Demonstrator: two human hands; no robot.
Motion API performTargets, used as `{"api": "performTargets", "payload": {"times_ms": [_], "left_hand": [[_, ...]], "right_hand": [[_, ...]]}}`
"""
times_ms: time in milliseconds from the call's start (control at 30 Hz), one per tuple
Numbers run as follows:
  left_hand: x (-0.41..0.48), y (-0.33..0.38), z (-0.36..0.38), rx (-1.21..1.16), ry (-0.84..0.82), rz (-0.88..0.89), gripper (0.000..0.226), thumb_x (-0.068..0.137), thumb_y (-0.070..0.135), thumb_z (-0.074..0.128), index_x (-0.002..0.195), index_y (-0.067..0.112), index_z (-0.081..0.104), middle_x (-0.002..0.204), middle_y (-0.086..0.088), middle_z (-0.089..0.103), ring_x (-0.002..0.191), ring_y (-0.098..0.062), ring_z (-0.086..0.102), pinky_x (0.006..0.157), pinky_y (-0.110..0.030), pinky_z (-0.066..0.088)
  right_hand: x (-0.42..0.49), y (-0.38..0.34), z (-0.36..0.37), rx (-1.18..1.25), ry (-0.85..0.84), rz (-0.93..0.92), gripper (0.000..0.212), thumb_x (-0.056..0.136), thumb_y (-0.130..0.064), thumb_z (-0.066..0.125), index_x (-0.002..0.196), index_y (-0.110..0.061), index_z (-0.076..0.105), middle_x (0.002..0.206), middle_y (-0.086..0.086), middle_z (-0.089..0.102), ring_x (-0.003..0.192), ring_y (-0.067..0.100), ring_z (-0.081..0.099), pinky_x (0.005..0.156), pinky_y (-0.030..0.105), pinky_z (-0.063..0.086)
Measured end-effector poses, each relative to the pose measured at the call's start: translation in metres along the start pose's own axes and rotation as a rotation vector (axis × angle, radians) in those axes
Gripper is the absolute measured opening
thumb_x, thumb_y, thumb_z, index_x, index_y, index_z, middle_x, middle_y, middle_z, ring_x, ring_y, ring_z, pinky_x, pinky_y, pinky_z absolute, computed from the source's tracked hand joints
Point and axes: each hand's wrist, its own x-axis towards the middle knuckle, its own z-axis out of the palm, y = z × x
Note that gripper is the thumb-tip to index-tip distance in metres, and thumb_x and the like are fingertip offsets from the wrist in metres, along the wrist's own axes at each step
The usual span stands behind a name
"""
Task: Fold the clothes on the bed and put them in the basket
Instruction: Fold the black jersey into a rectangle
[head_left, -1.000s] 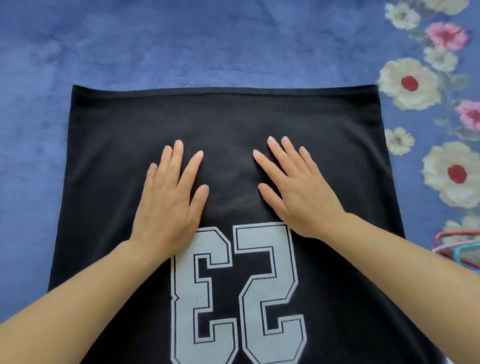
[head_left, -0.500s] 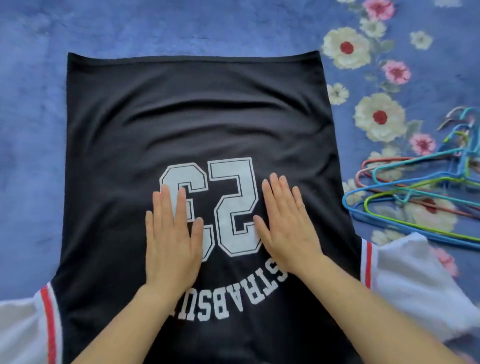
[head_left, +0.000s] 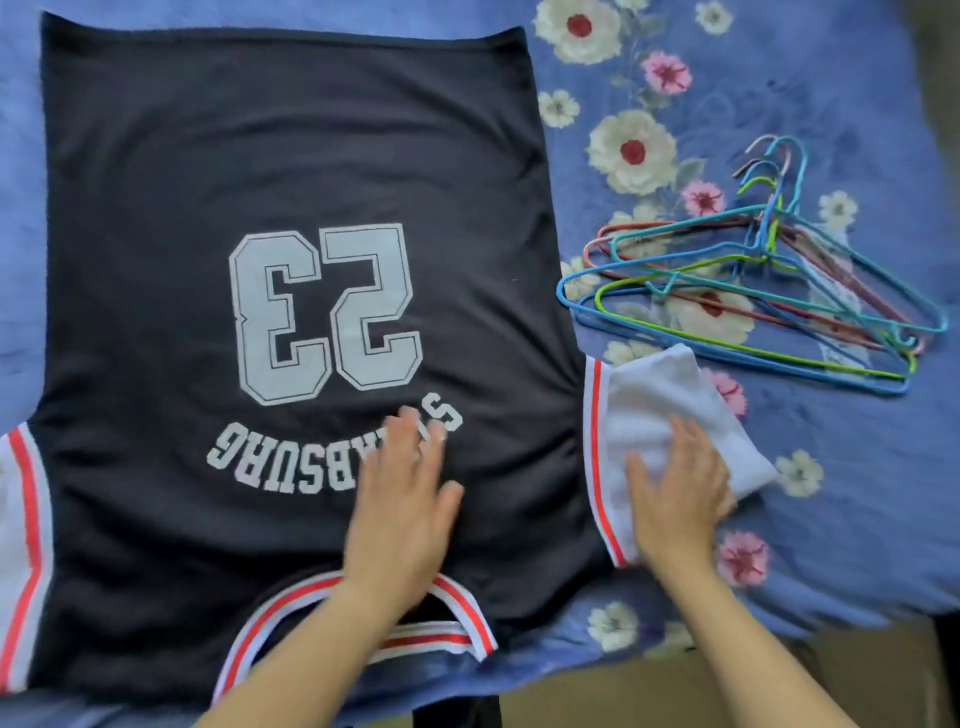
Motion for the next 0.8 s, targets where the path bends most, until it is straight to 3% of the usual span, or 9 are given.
{"api": "performTargets", "payload": {"times_ms": [100, 233, 333, 433, 500, 567, 667, 733, 800], "left_hand": [[-0.018, 0.064, 0.038, 0.033, -0.131, 0.334, 0.06, 0.095, 0.041, 0.038, 0.149, 0.017, 0.032, 0.158, -0.012, 0.025, 0.145, -0.027, 0.024, 0.114, -0.043, 0.019], [-0.009, 0.119, 0.059, 0.019, -0.205, 0.186, 0.065, 0.088, 0.029, 0.039, 0.151, 0.013, 0.032, 0.159, -0.016, 0.023, 0.147, -0.03, 0.021, 0.113, -0.047, 0.018], [-0.005, 0.131, 0.061, 0.026, -0.272, 0.151, 0.072, 0.08, 0.024, 0.039, 0.15, 0.008, 0.032, 0.157, -0.02, 0.025, 0.146, -0.034, 0.022, 0.112, -0.049, 0.019], [-0.005, 0.126, 0.058, 0.045, -0.325, 0.16, 0.076, 0.076, 0.026, 0.039, 0.151, 0.01, 0.033, 0.157, -0.019, 0.024, 0.146, -0.033, 0.022, 0.116, -0.049, 0.023], [-0.001, 0.125, 0.044, -0.027, -0.35, 0.168, 0.075, 0.08, 0.023, 0.039, 0.154, 0.017, 0.026, 0.161, -0.011, 0.007, 0.149, -0.023, 0.006, 0.12, -0.045, 0.018], [0.007, 0.129, 0.028, -0.357, -0.378, 0.078, 0.065, 0.091, 0.02, 0.044, 0.153, 0.028, 0.025, 0.16, 0.006, -0.003, 0.146, -0.008, -0.012, 0.121, -0.031, -0.001], [0.024, 0.132, -0.008, -0.913, -0.328, -0.266, 0.038, 0.094, 0.011, 0.051, 0.119, 0.036, 0.065, 0.133, 0.025, 0.047, 0.131, 0.005, 0.034, 0.105, -0.005, 0.024], [0.034, 0.12, -0.021, -1.339, -0.336, -0.6, 0.029, 0.097, 0.016, 0.049, 0.108, 0.034, 0.069, 0.118, 0.018, 0.066, 0.113, -0.003, 0.058, 0.091, -0.015, 0.043], [0.039, 0.099, -0.023, -1.616, -0.35, -0.832, 0.034, 0.1, 0.03, 0.039, 0.122, 0.022, 0.063, 0.119, -0.001, 0.068, 0.109, -0.015, 0.063, 0.09, -0.029, 0.047]], "right_hand": [[0.022, 0.034, -0.024, 0.147, 0.033, 0.37, 0.093, 0.067, -0.062, 0.047, 0.145, -0.012, 0.037, 0.153, 0.015, 0.029, 0.137, 0.037, 0.026, 0.107, 0.055, 0.023], [0.053, 0.063, -0.04, 0.312, -0.077, 0.454, 0.105, 0.061, -0.06, 0.062, 0.149, -0.01, 0.032, 0.154, 0.014, 0.024, 0.14, 0.032, 0.023, 0.114, 0.049, 0.02], [0.076, 0.078, -0.04, 0.469, -0.114, 0.481, 0.083, 0.074, -0.038, 0.081, 0.141, -0.007, 0.044, 0.141, 0.015, 0.044, 0.125, 0.029, 0.046, 0.107, 0.041, 0.036], [0.085, 0.083, -0.04, 0.665, -0.233, 0.537, 0.07, 0.059, -0.027, 0.086, 0.121, -0.007, 0.059, 0.115, 0.013, 0.064, 0.094, 0.03, 0.064, 0.082, 0.042, 0.055], [0.084, 0.078, -0.048, 0.782, -0.31, 0.581, 0.039, 0.065, -0.012, 0.079, 0.101, -0.003, 0.065, 0.097, 0.013, 0.067, 0.077, 0.027, 0.061, 0.067, 0.036, 0.052], [0.08, 0.066, -0.06, 0.776, -0.26, 0.577, 0.017, 0.066, -0.006, 0.072, 0.08, -0.004, 0.065, 0.081, 0.012, 0.06, 0.071, 0.023, 0.051, 0.064, 0.037, 0.043], [0.057, 0.027, -0.083, 0.765, -0.106, 0.351, 0.024, 0.059, -0.018, 0.064, 0.074, 0.0, 0.062, 0.07, 0.008, 0.053, 0.067, 0.017, 0.043, 0.06, 0.035, 0.037], [0.028, -0.009, -0.09, 0.783, -0.122, 0.157, 0.011, 0.069, -0.015, 0.067, 0.078, -0.008, 0.067, 0.07, 0.001, 0.058, 0.066, 0.013, 0.046, 0.059, 0.031, 0.039], [-0.005, -0.046, -0.09, 0.808, -0.266, -0.038, 0.011, 0.078, -0.014, 0.071, 0.087, -0.02, 0.07, 0.077, -0.005, 0.067, 0.068, 0.006, 0.053, 0.064, 0.028, 0.047]]}}
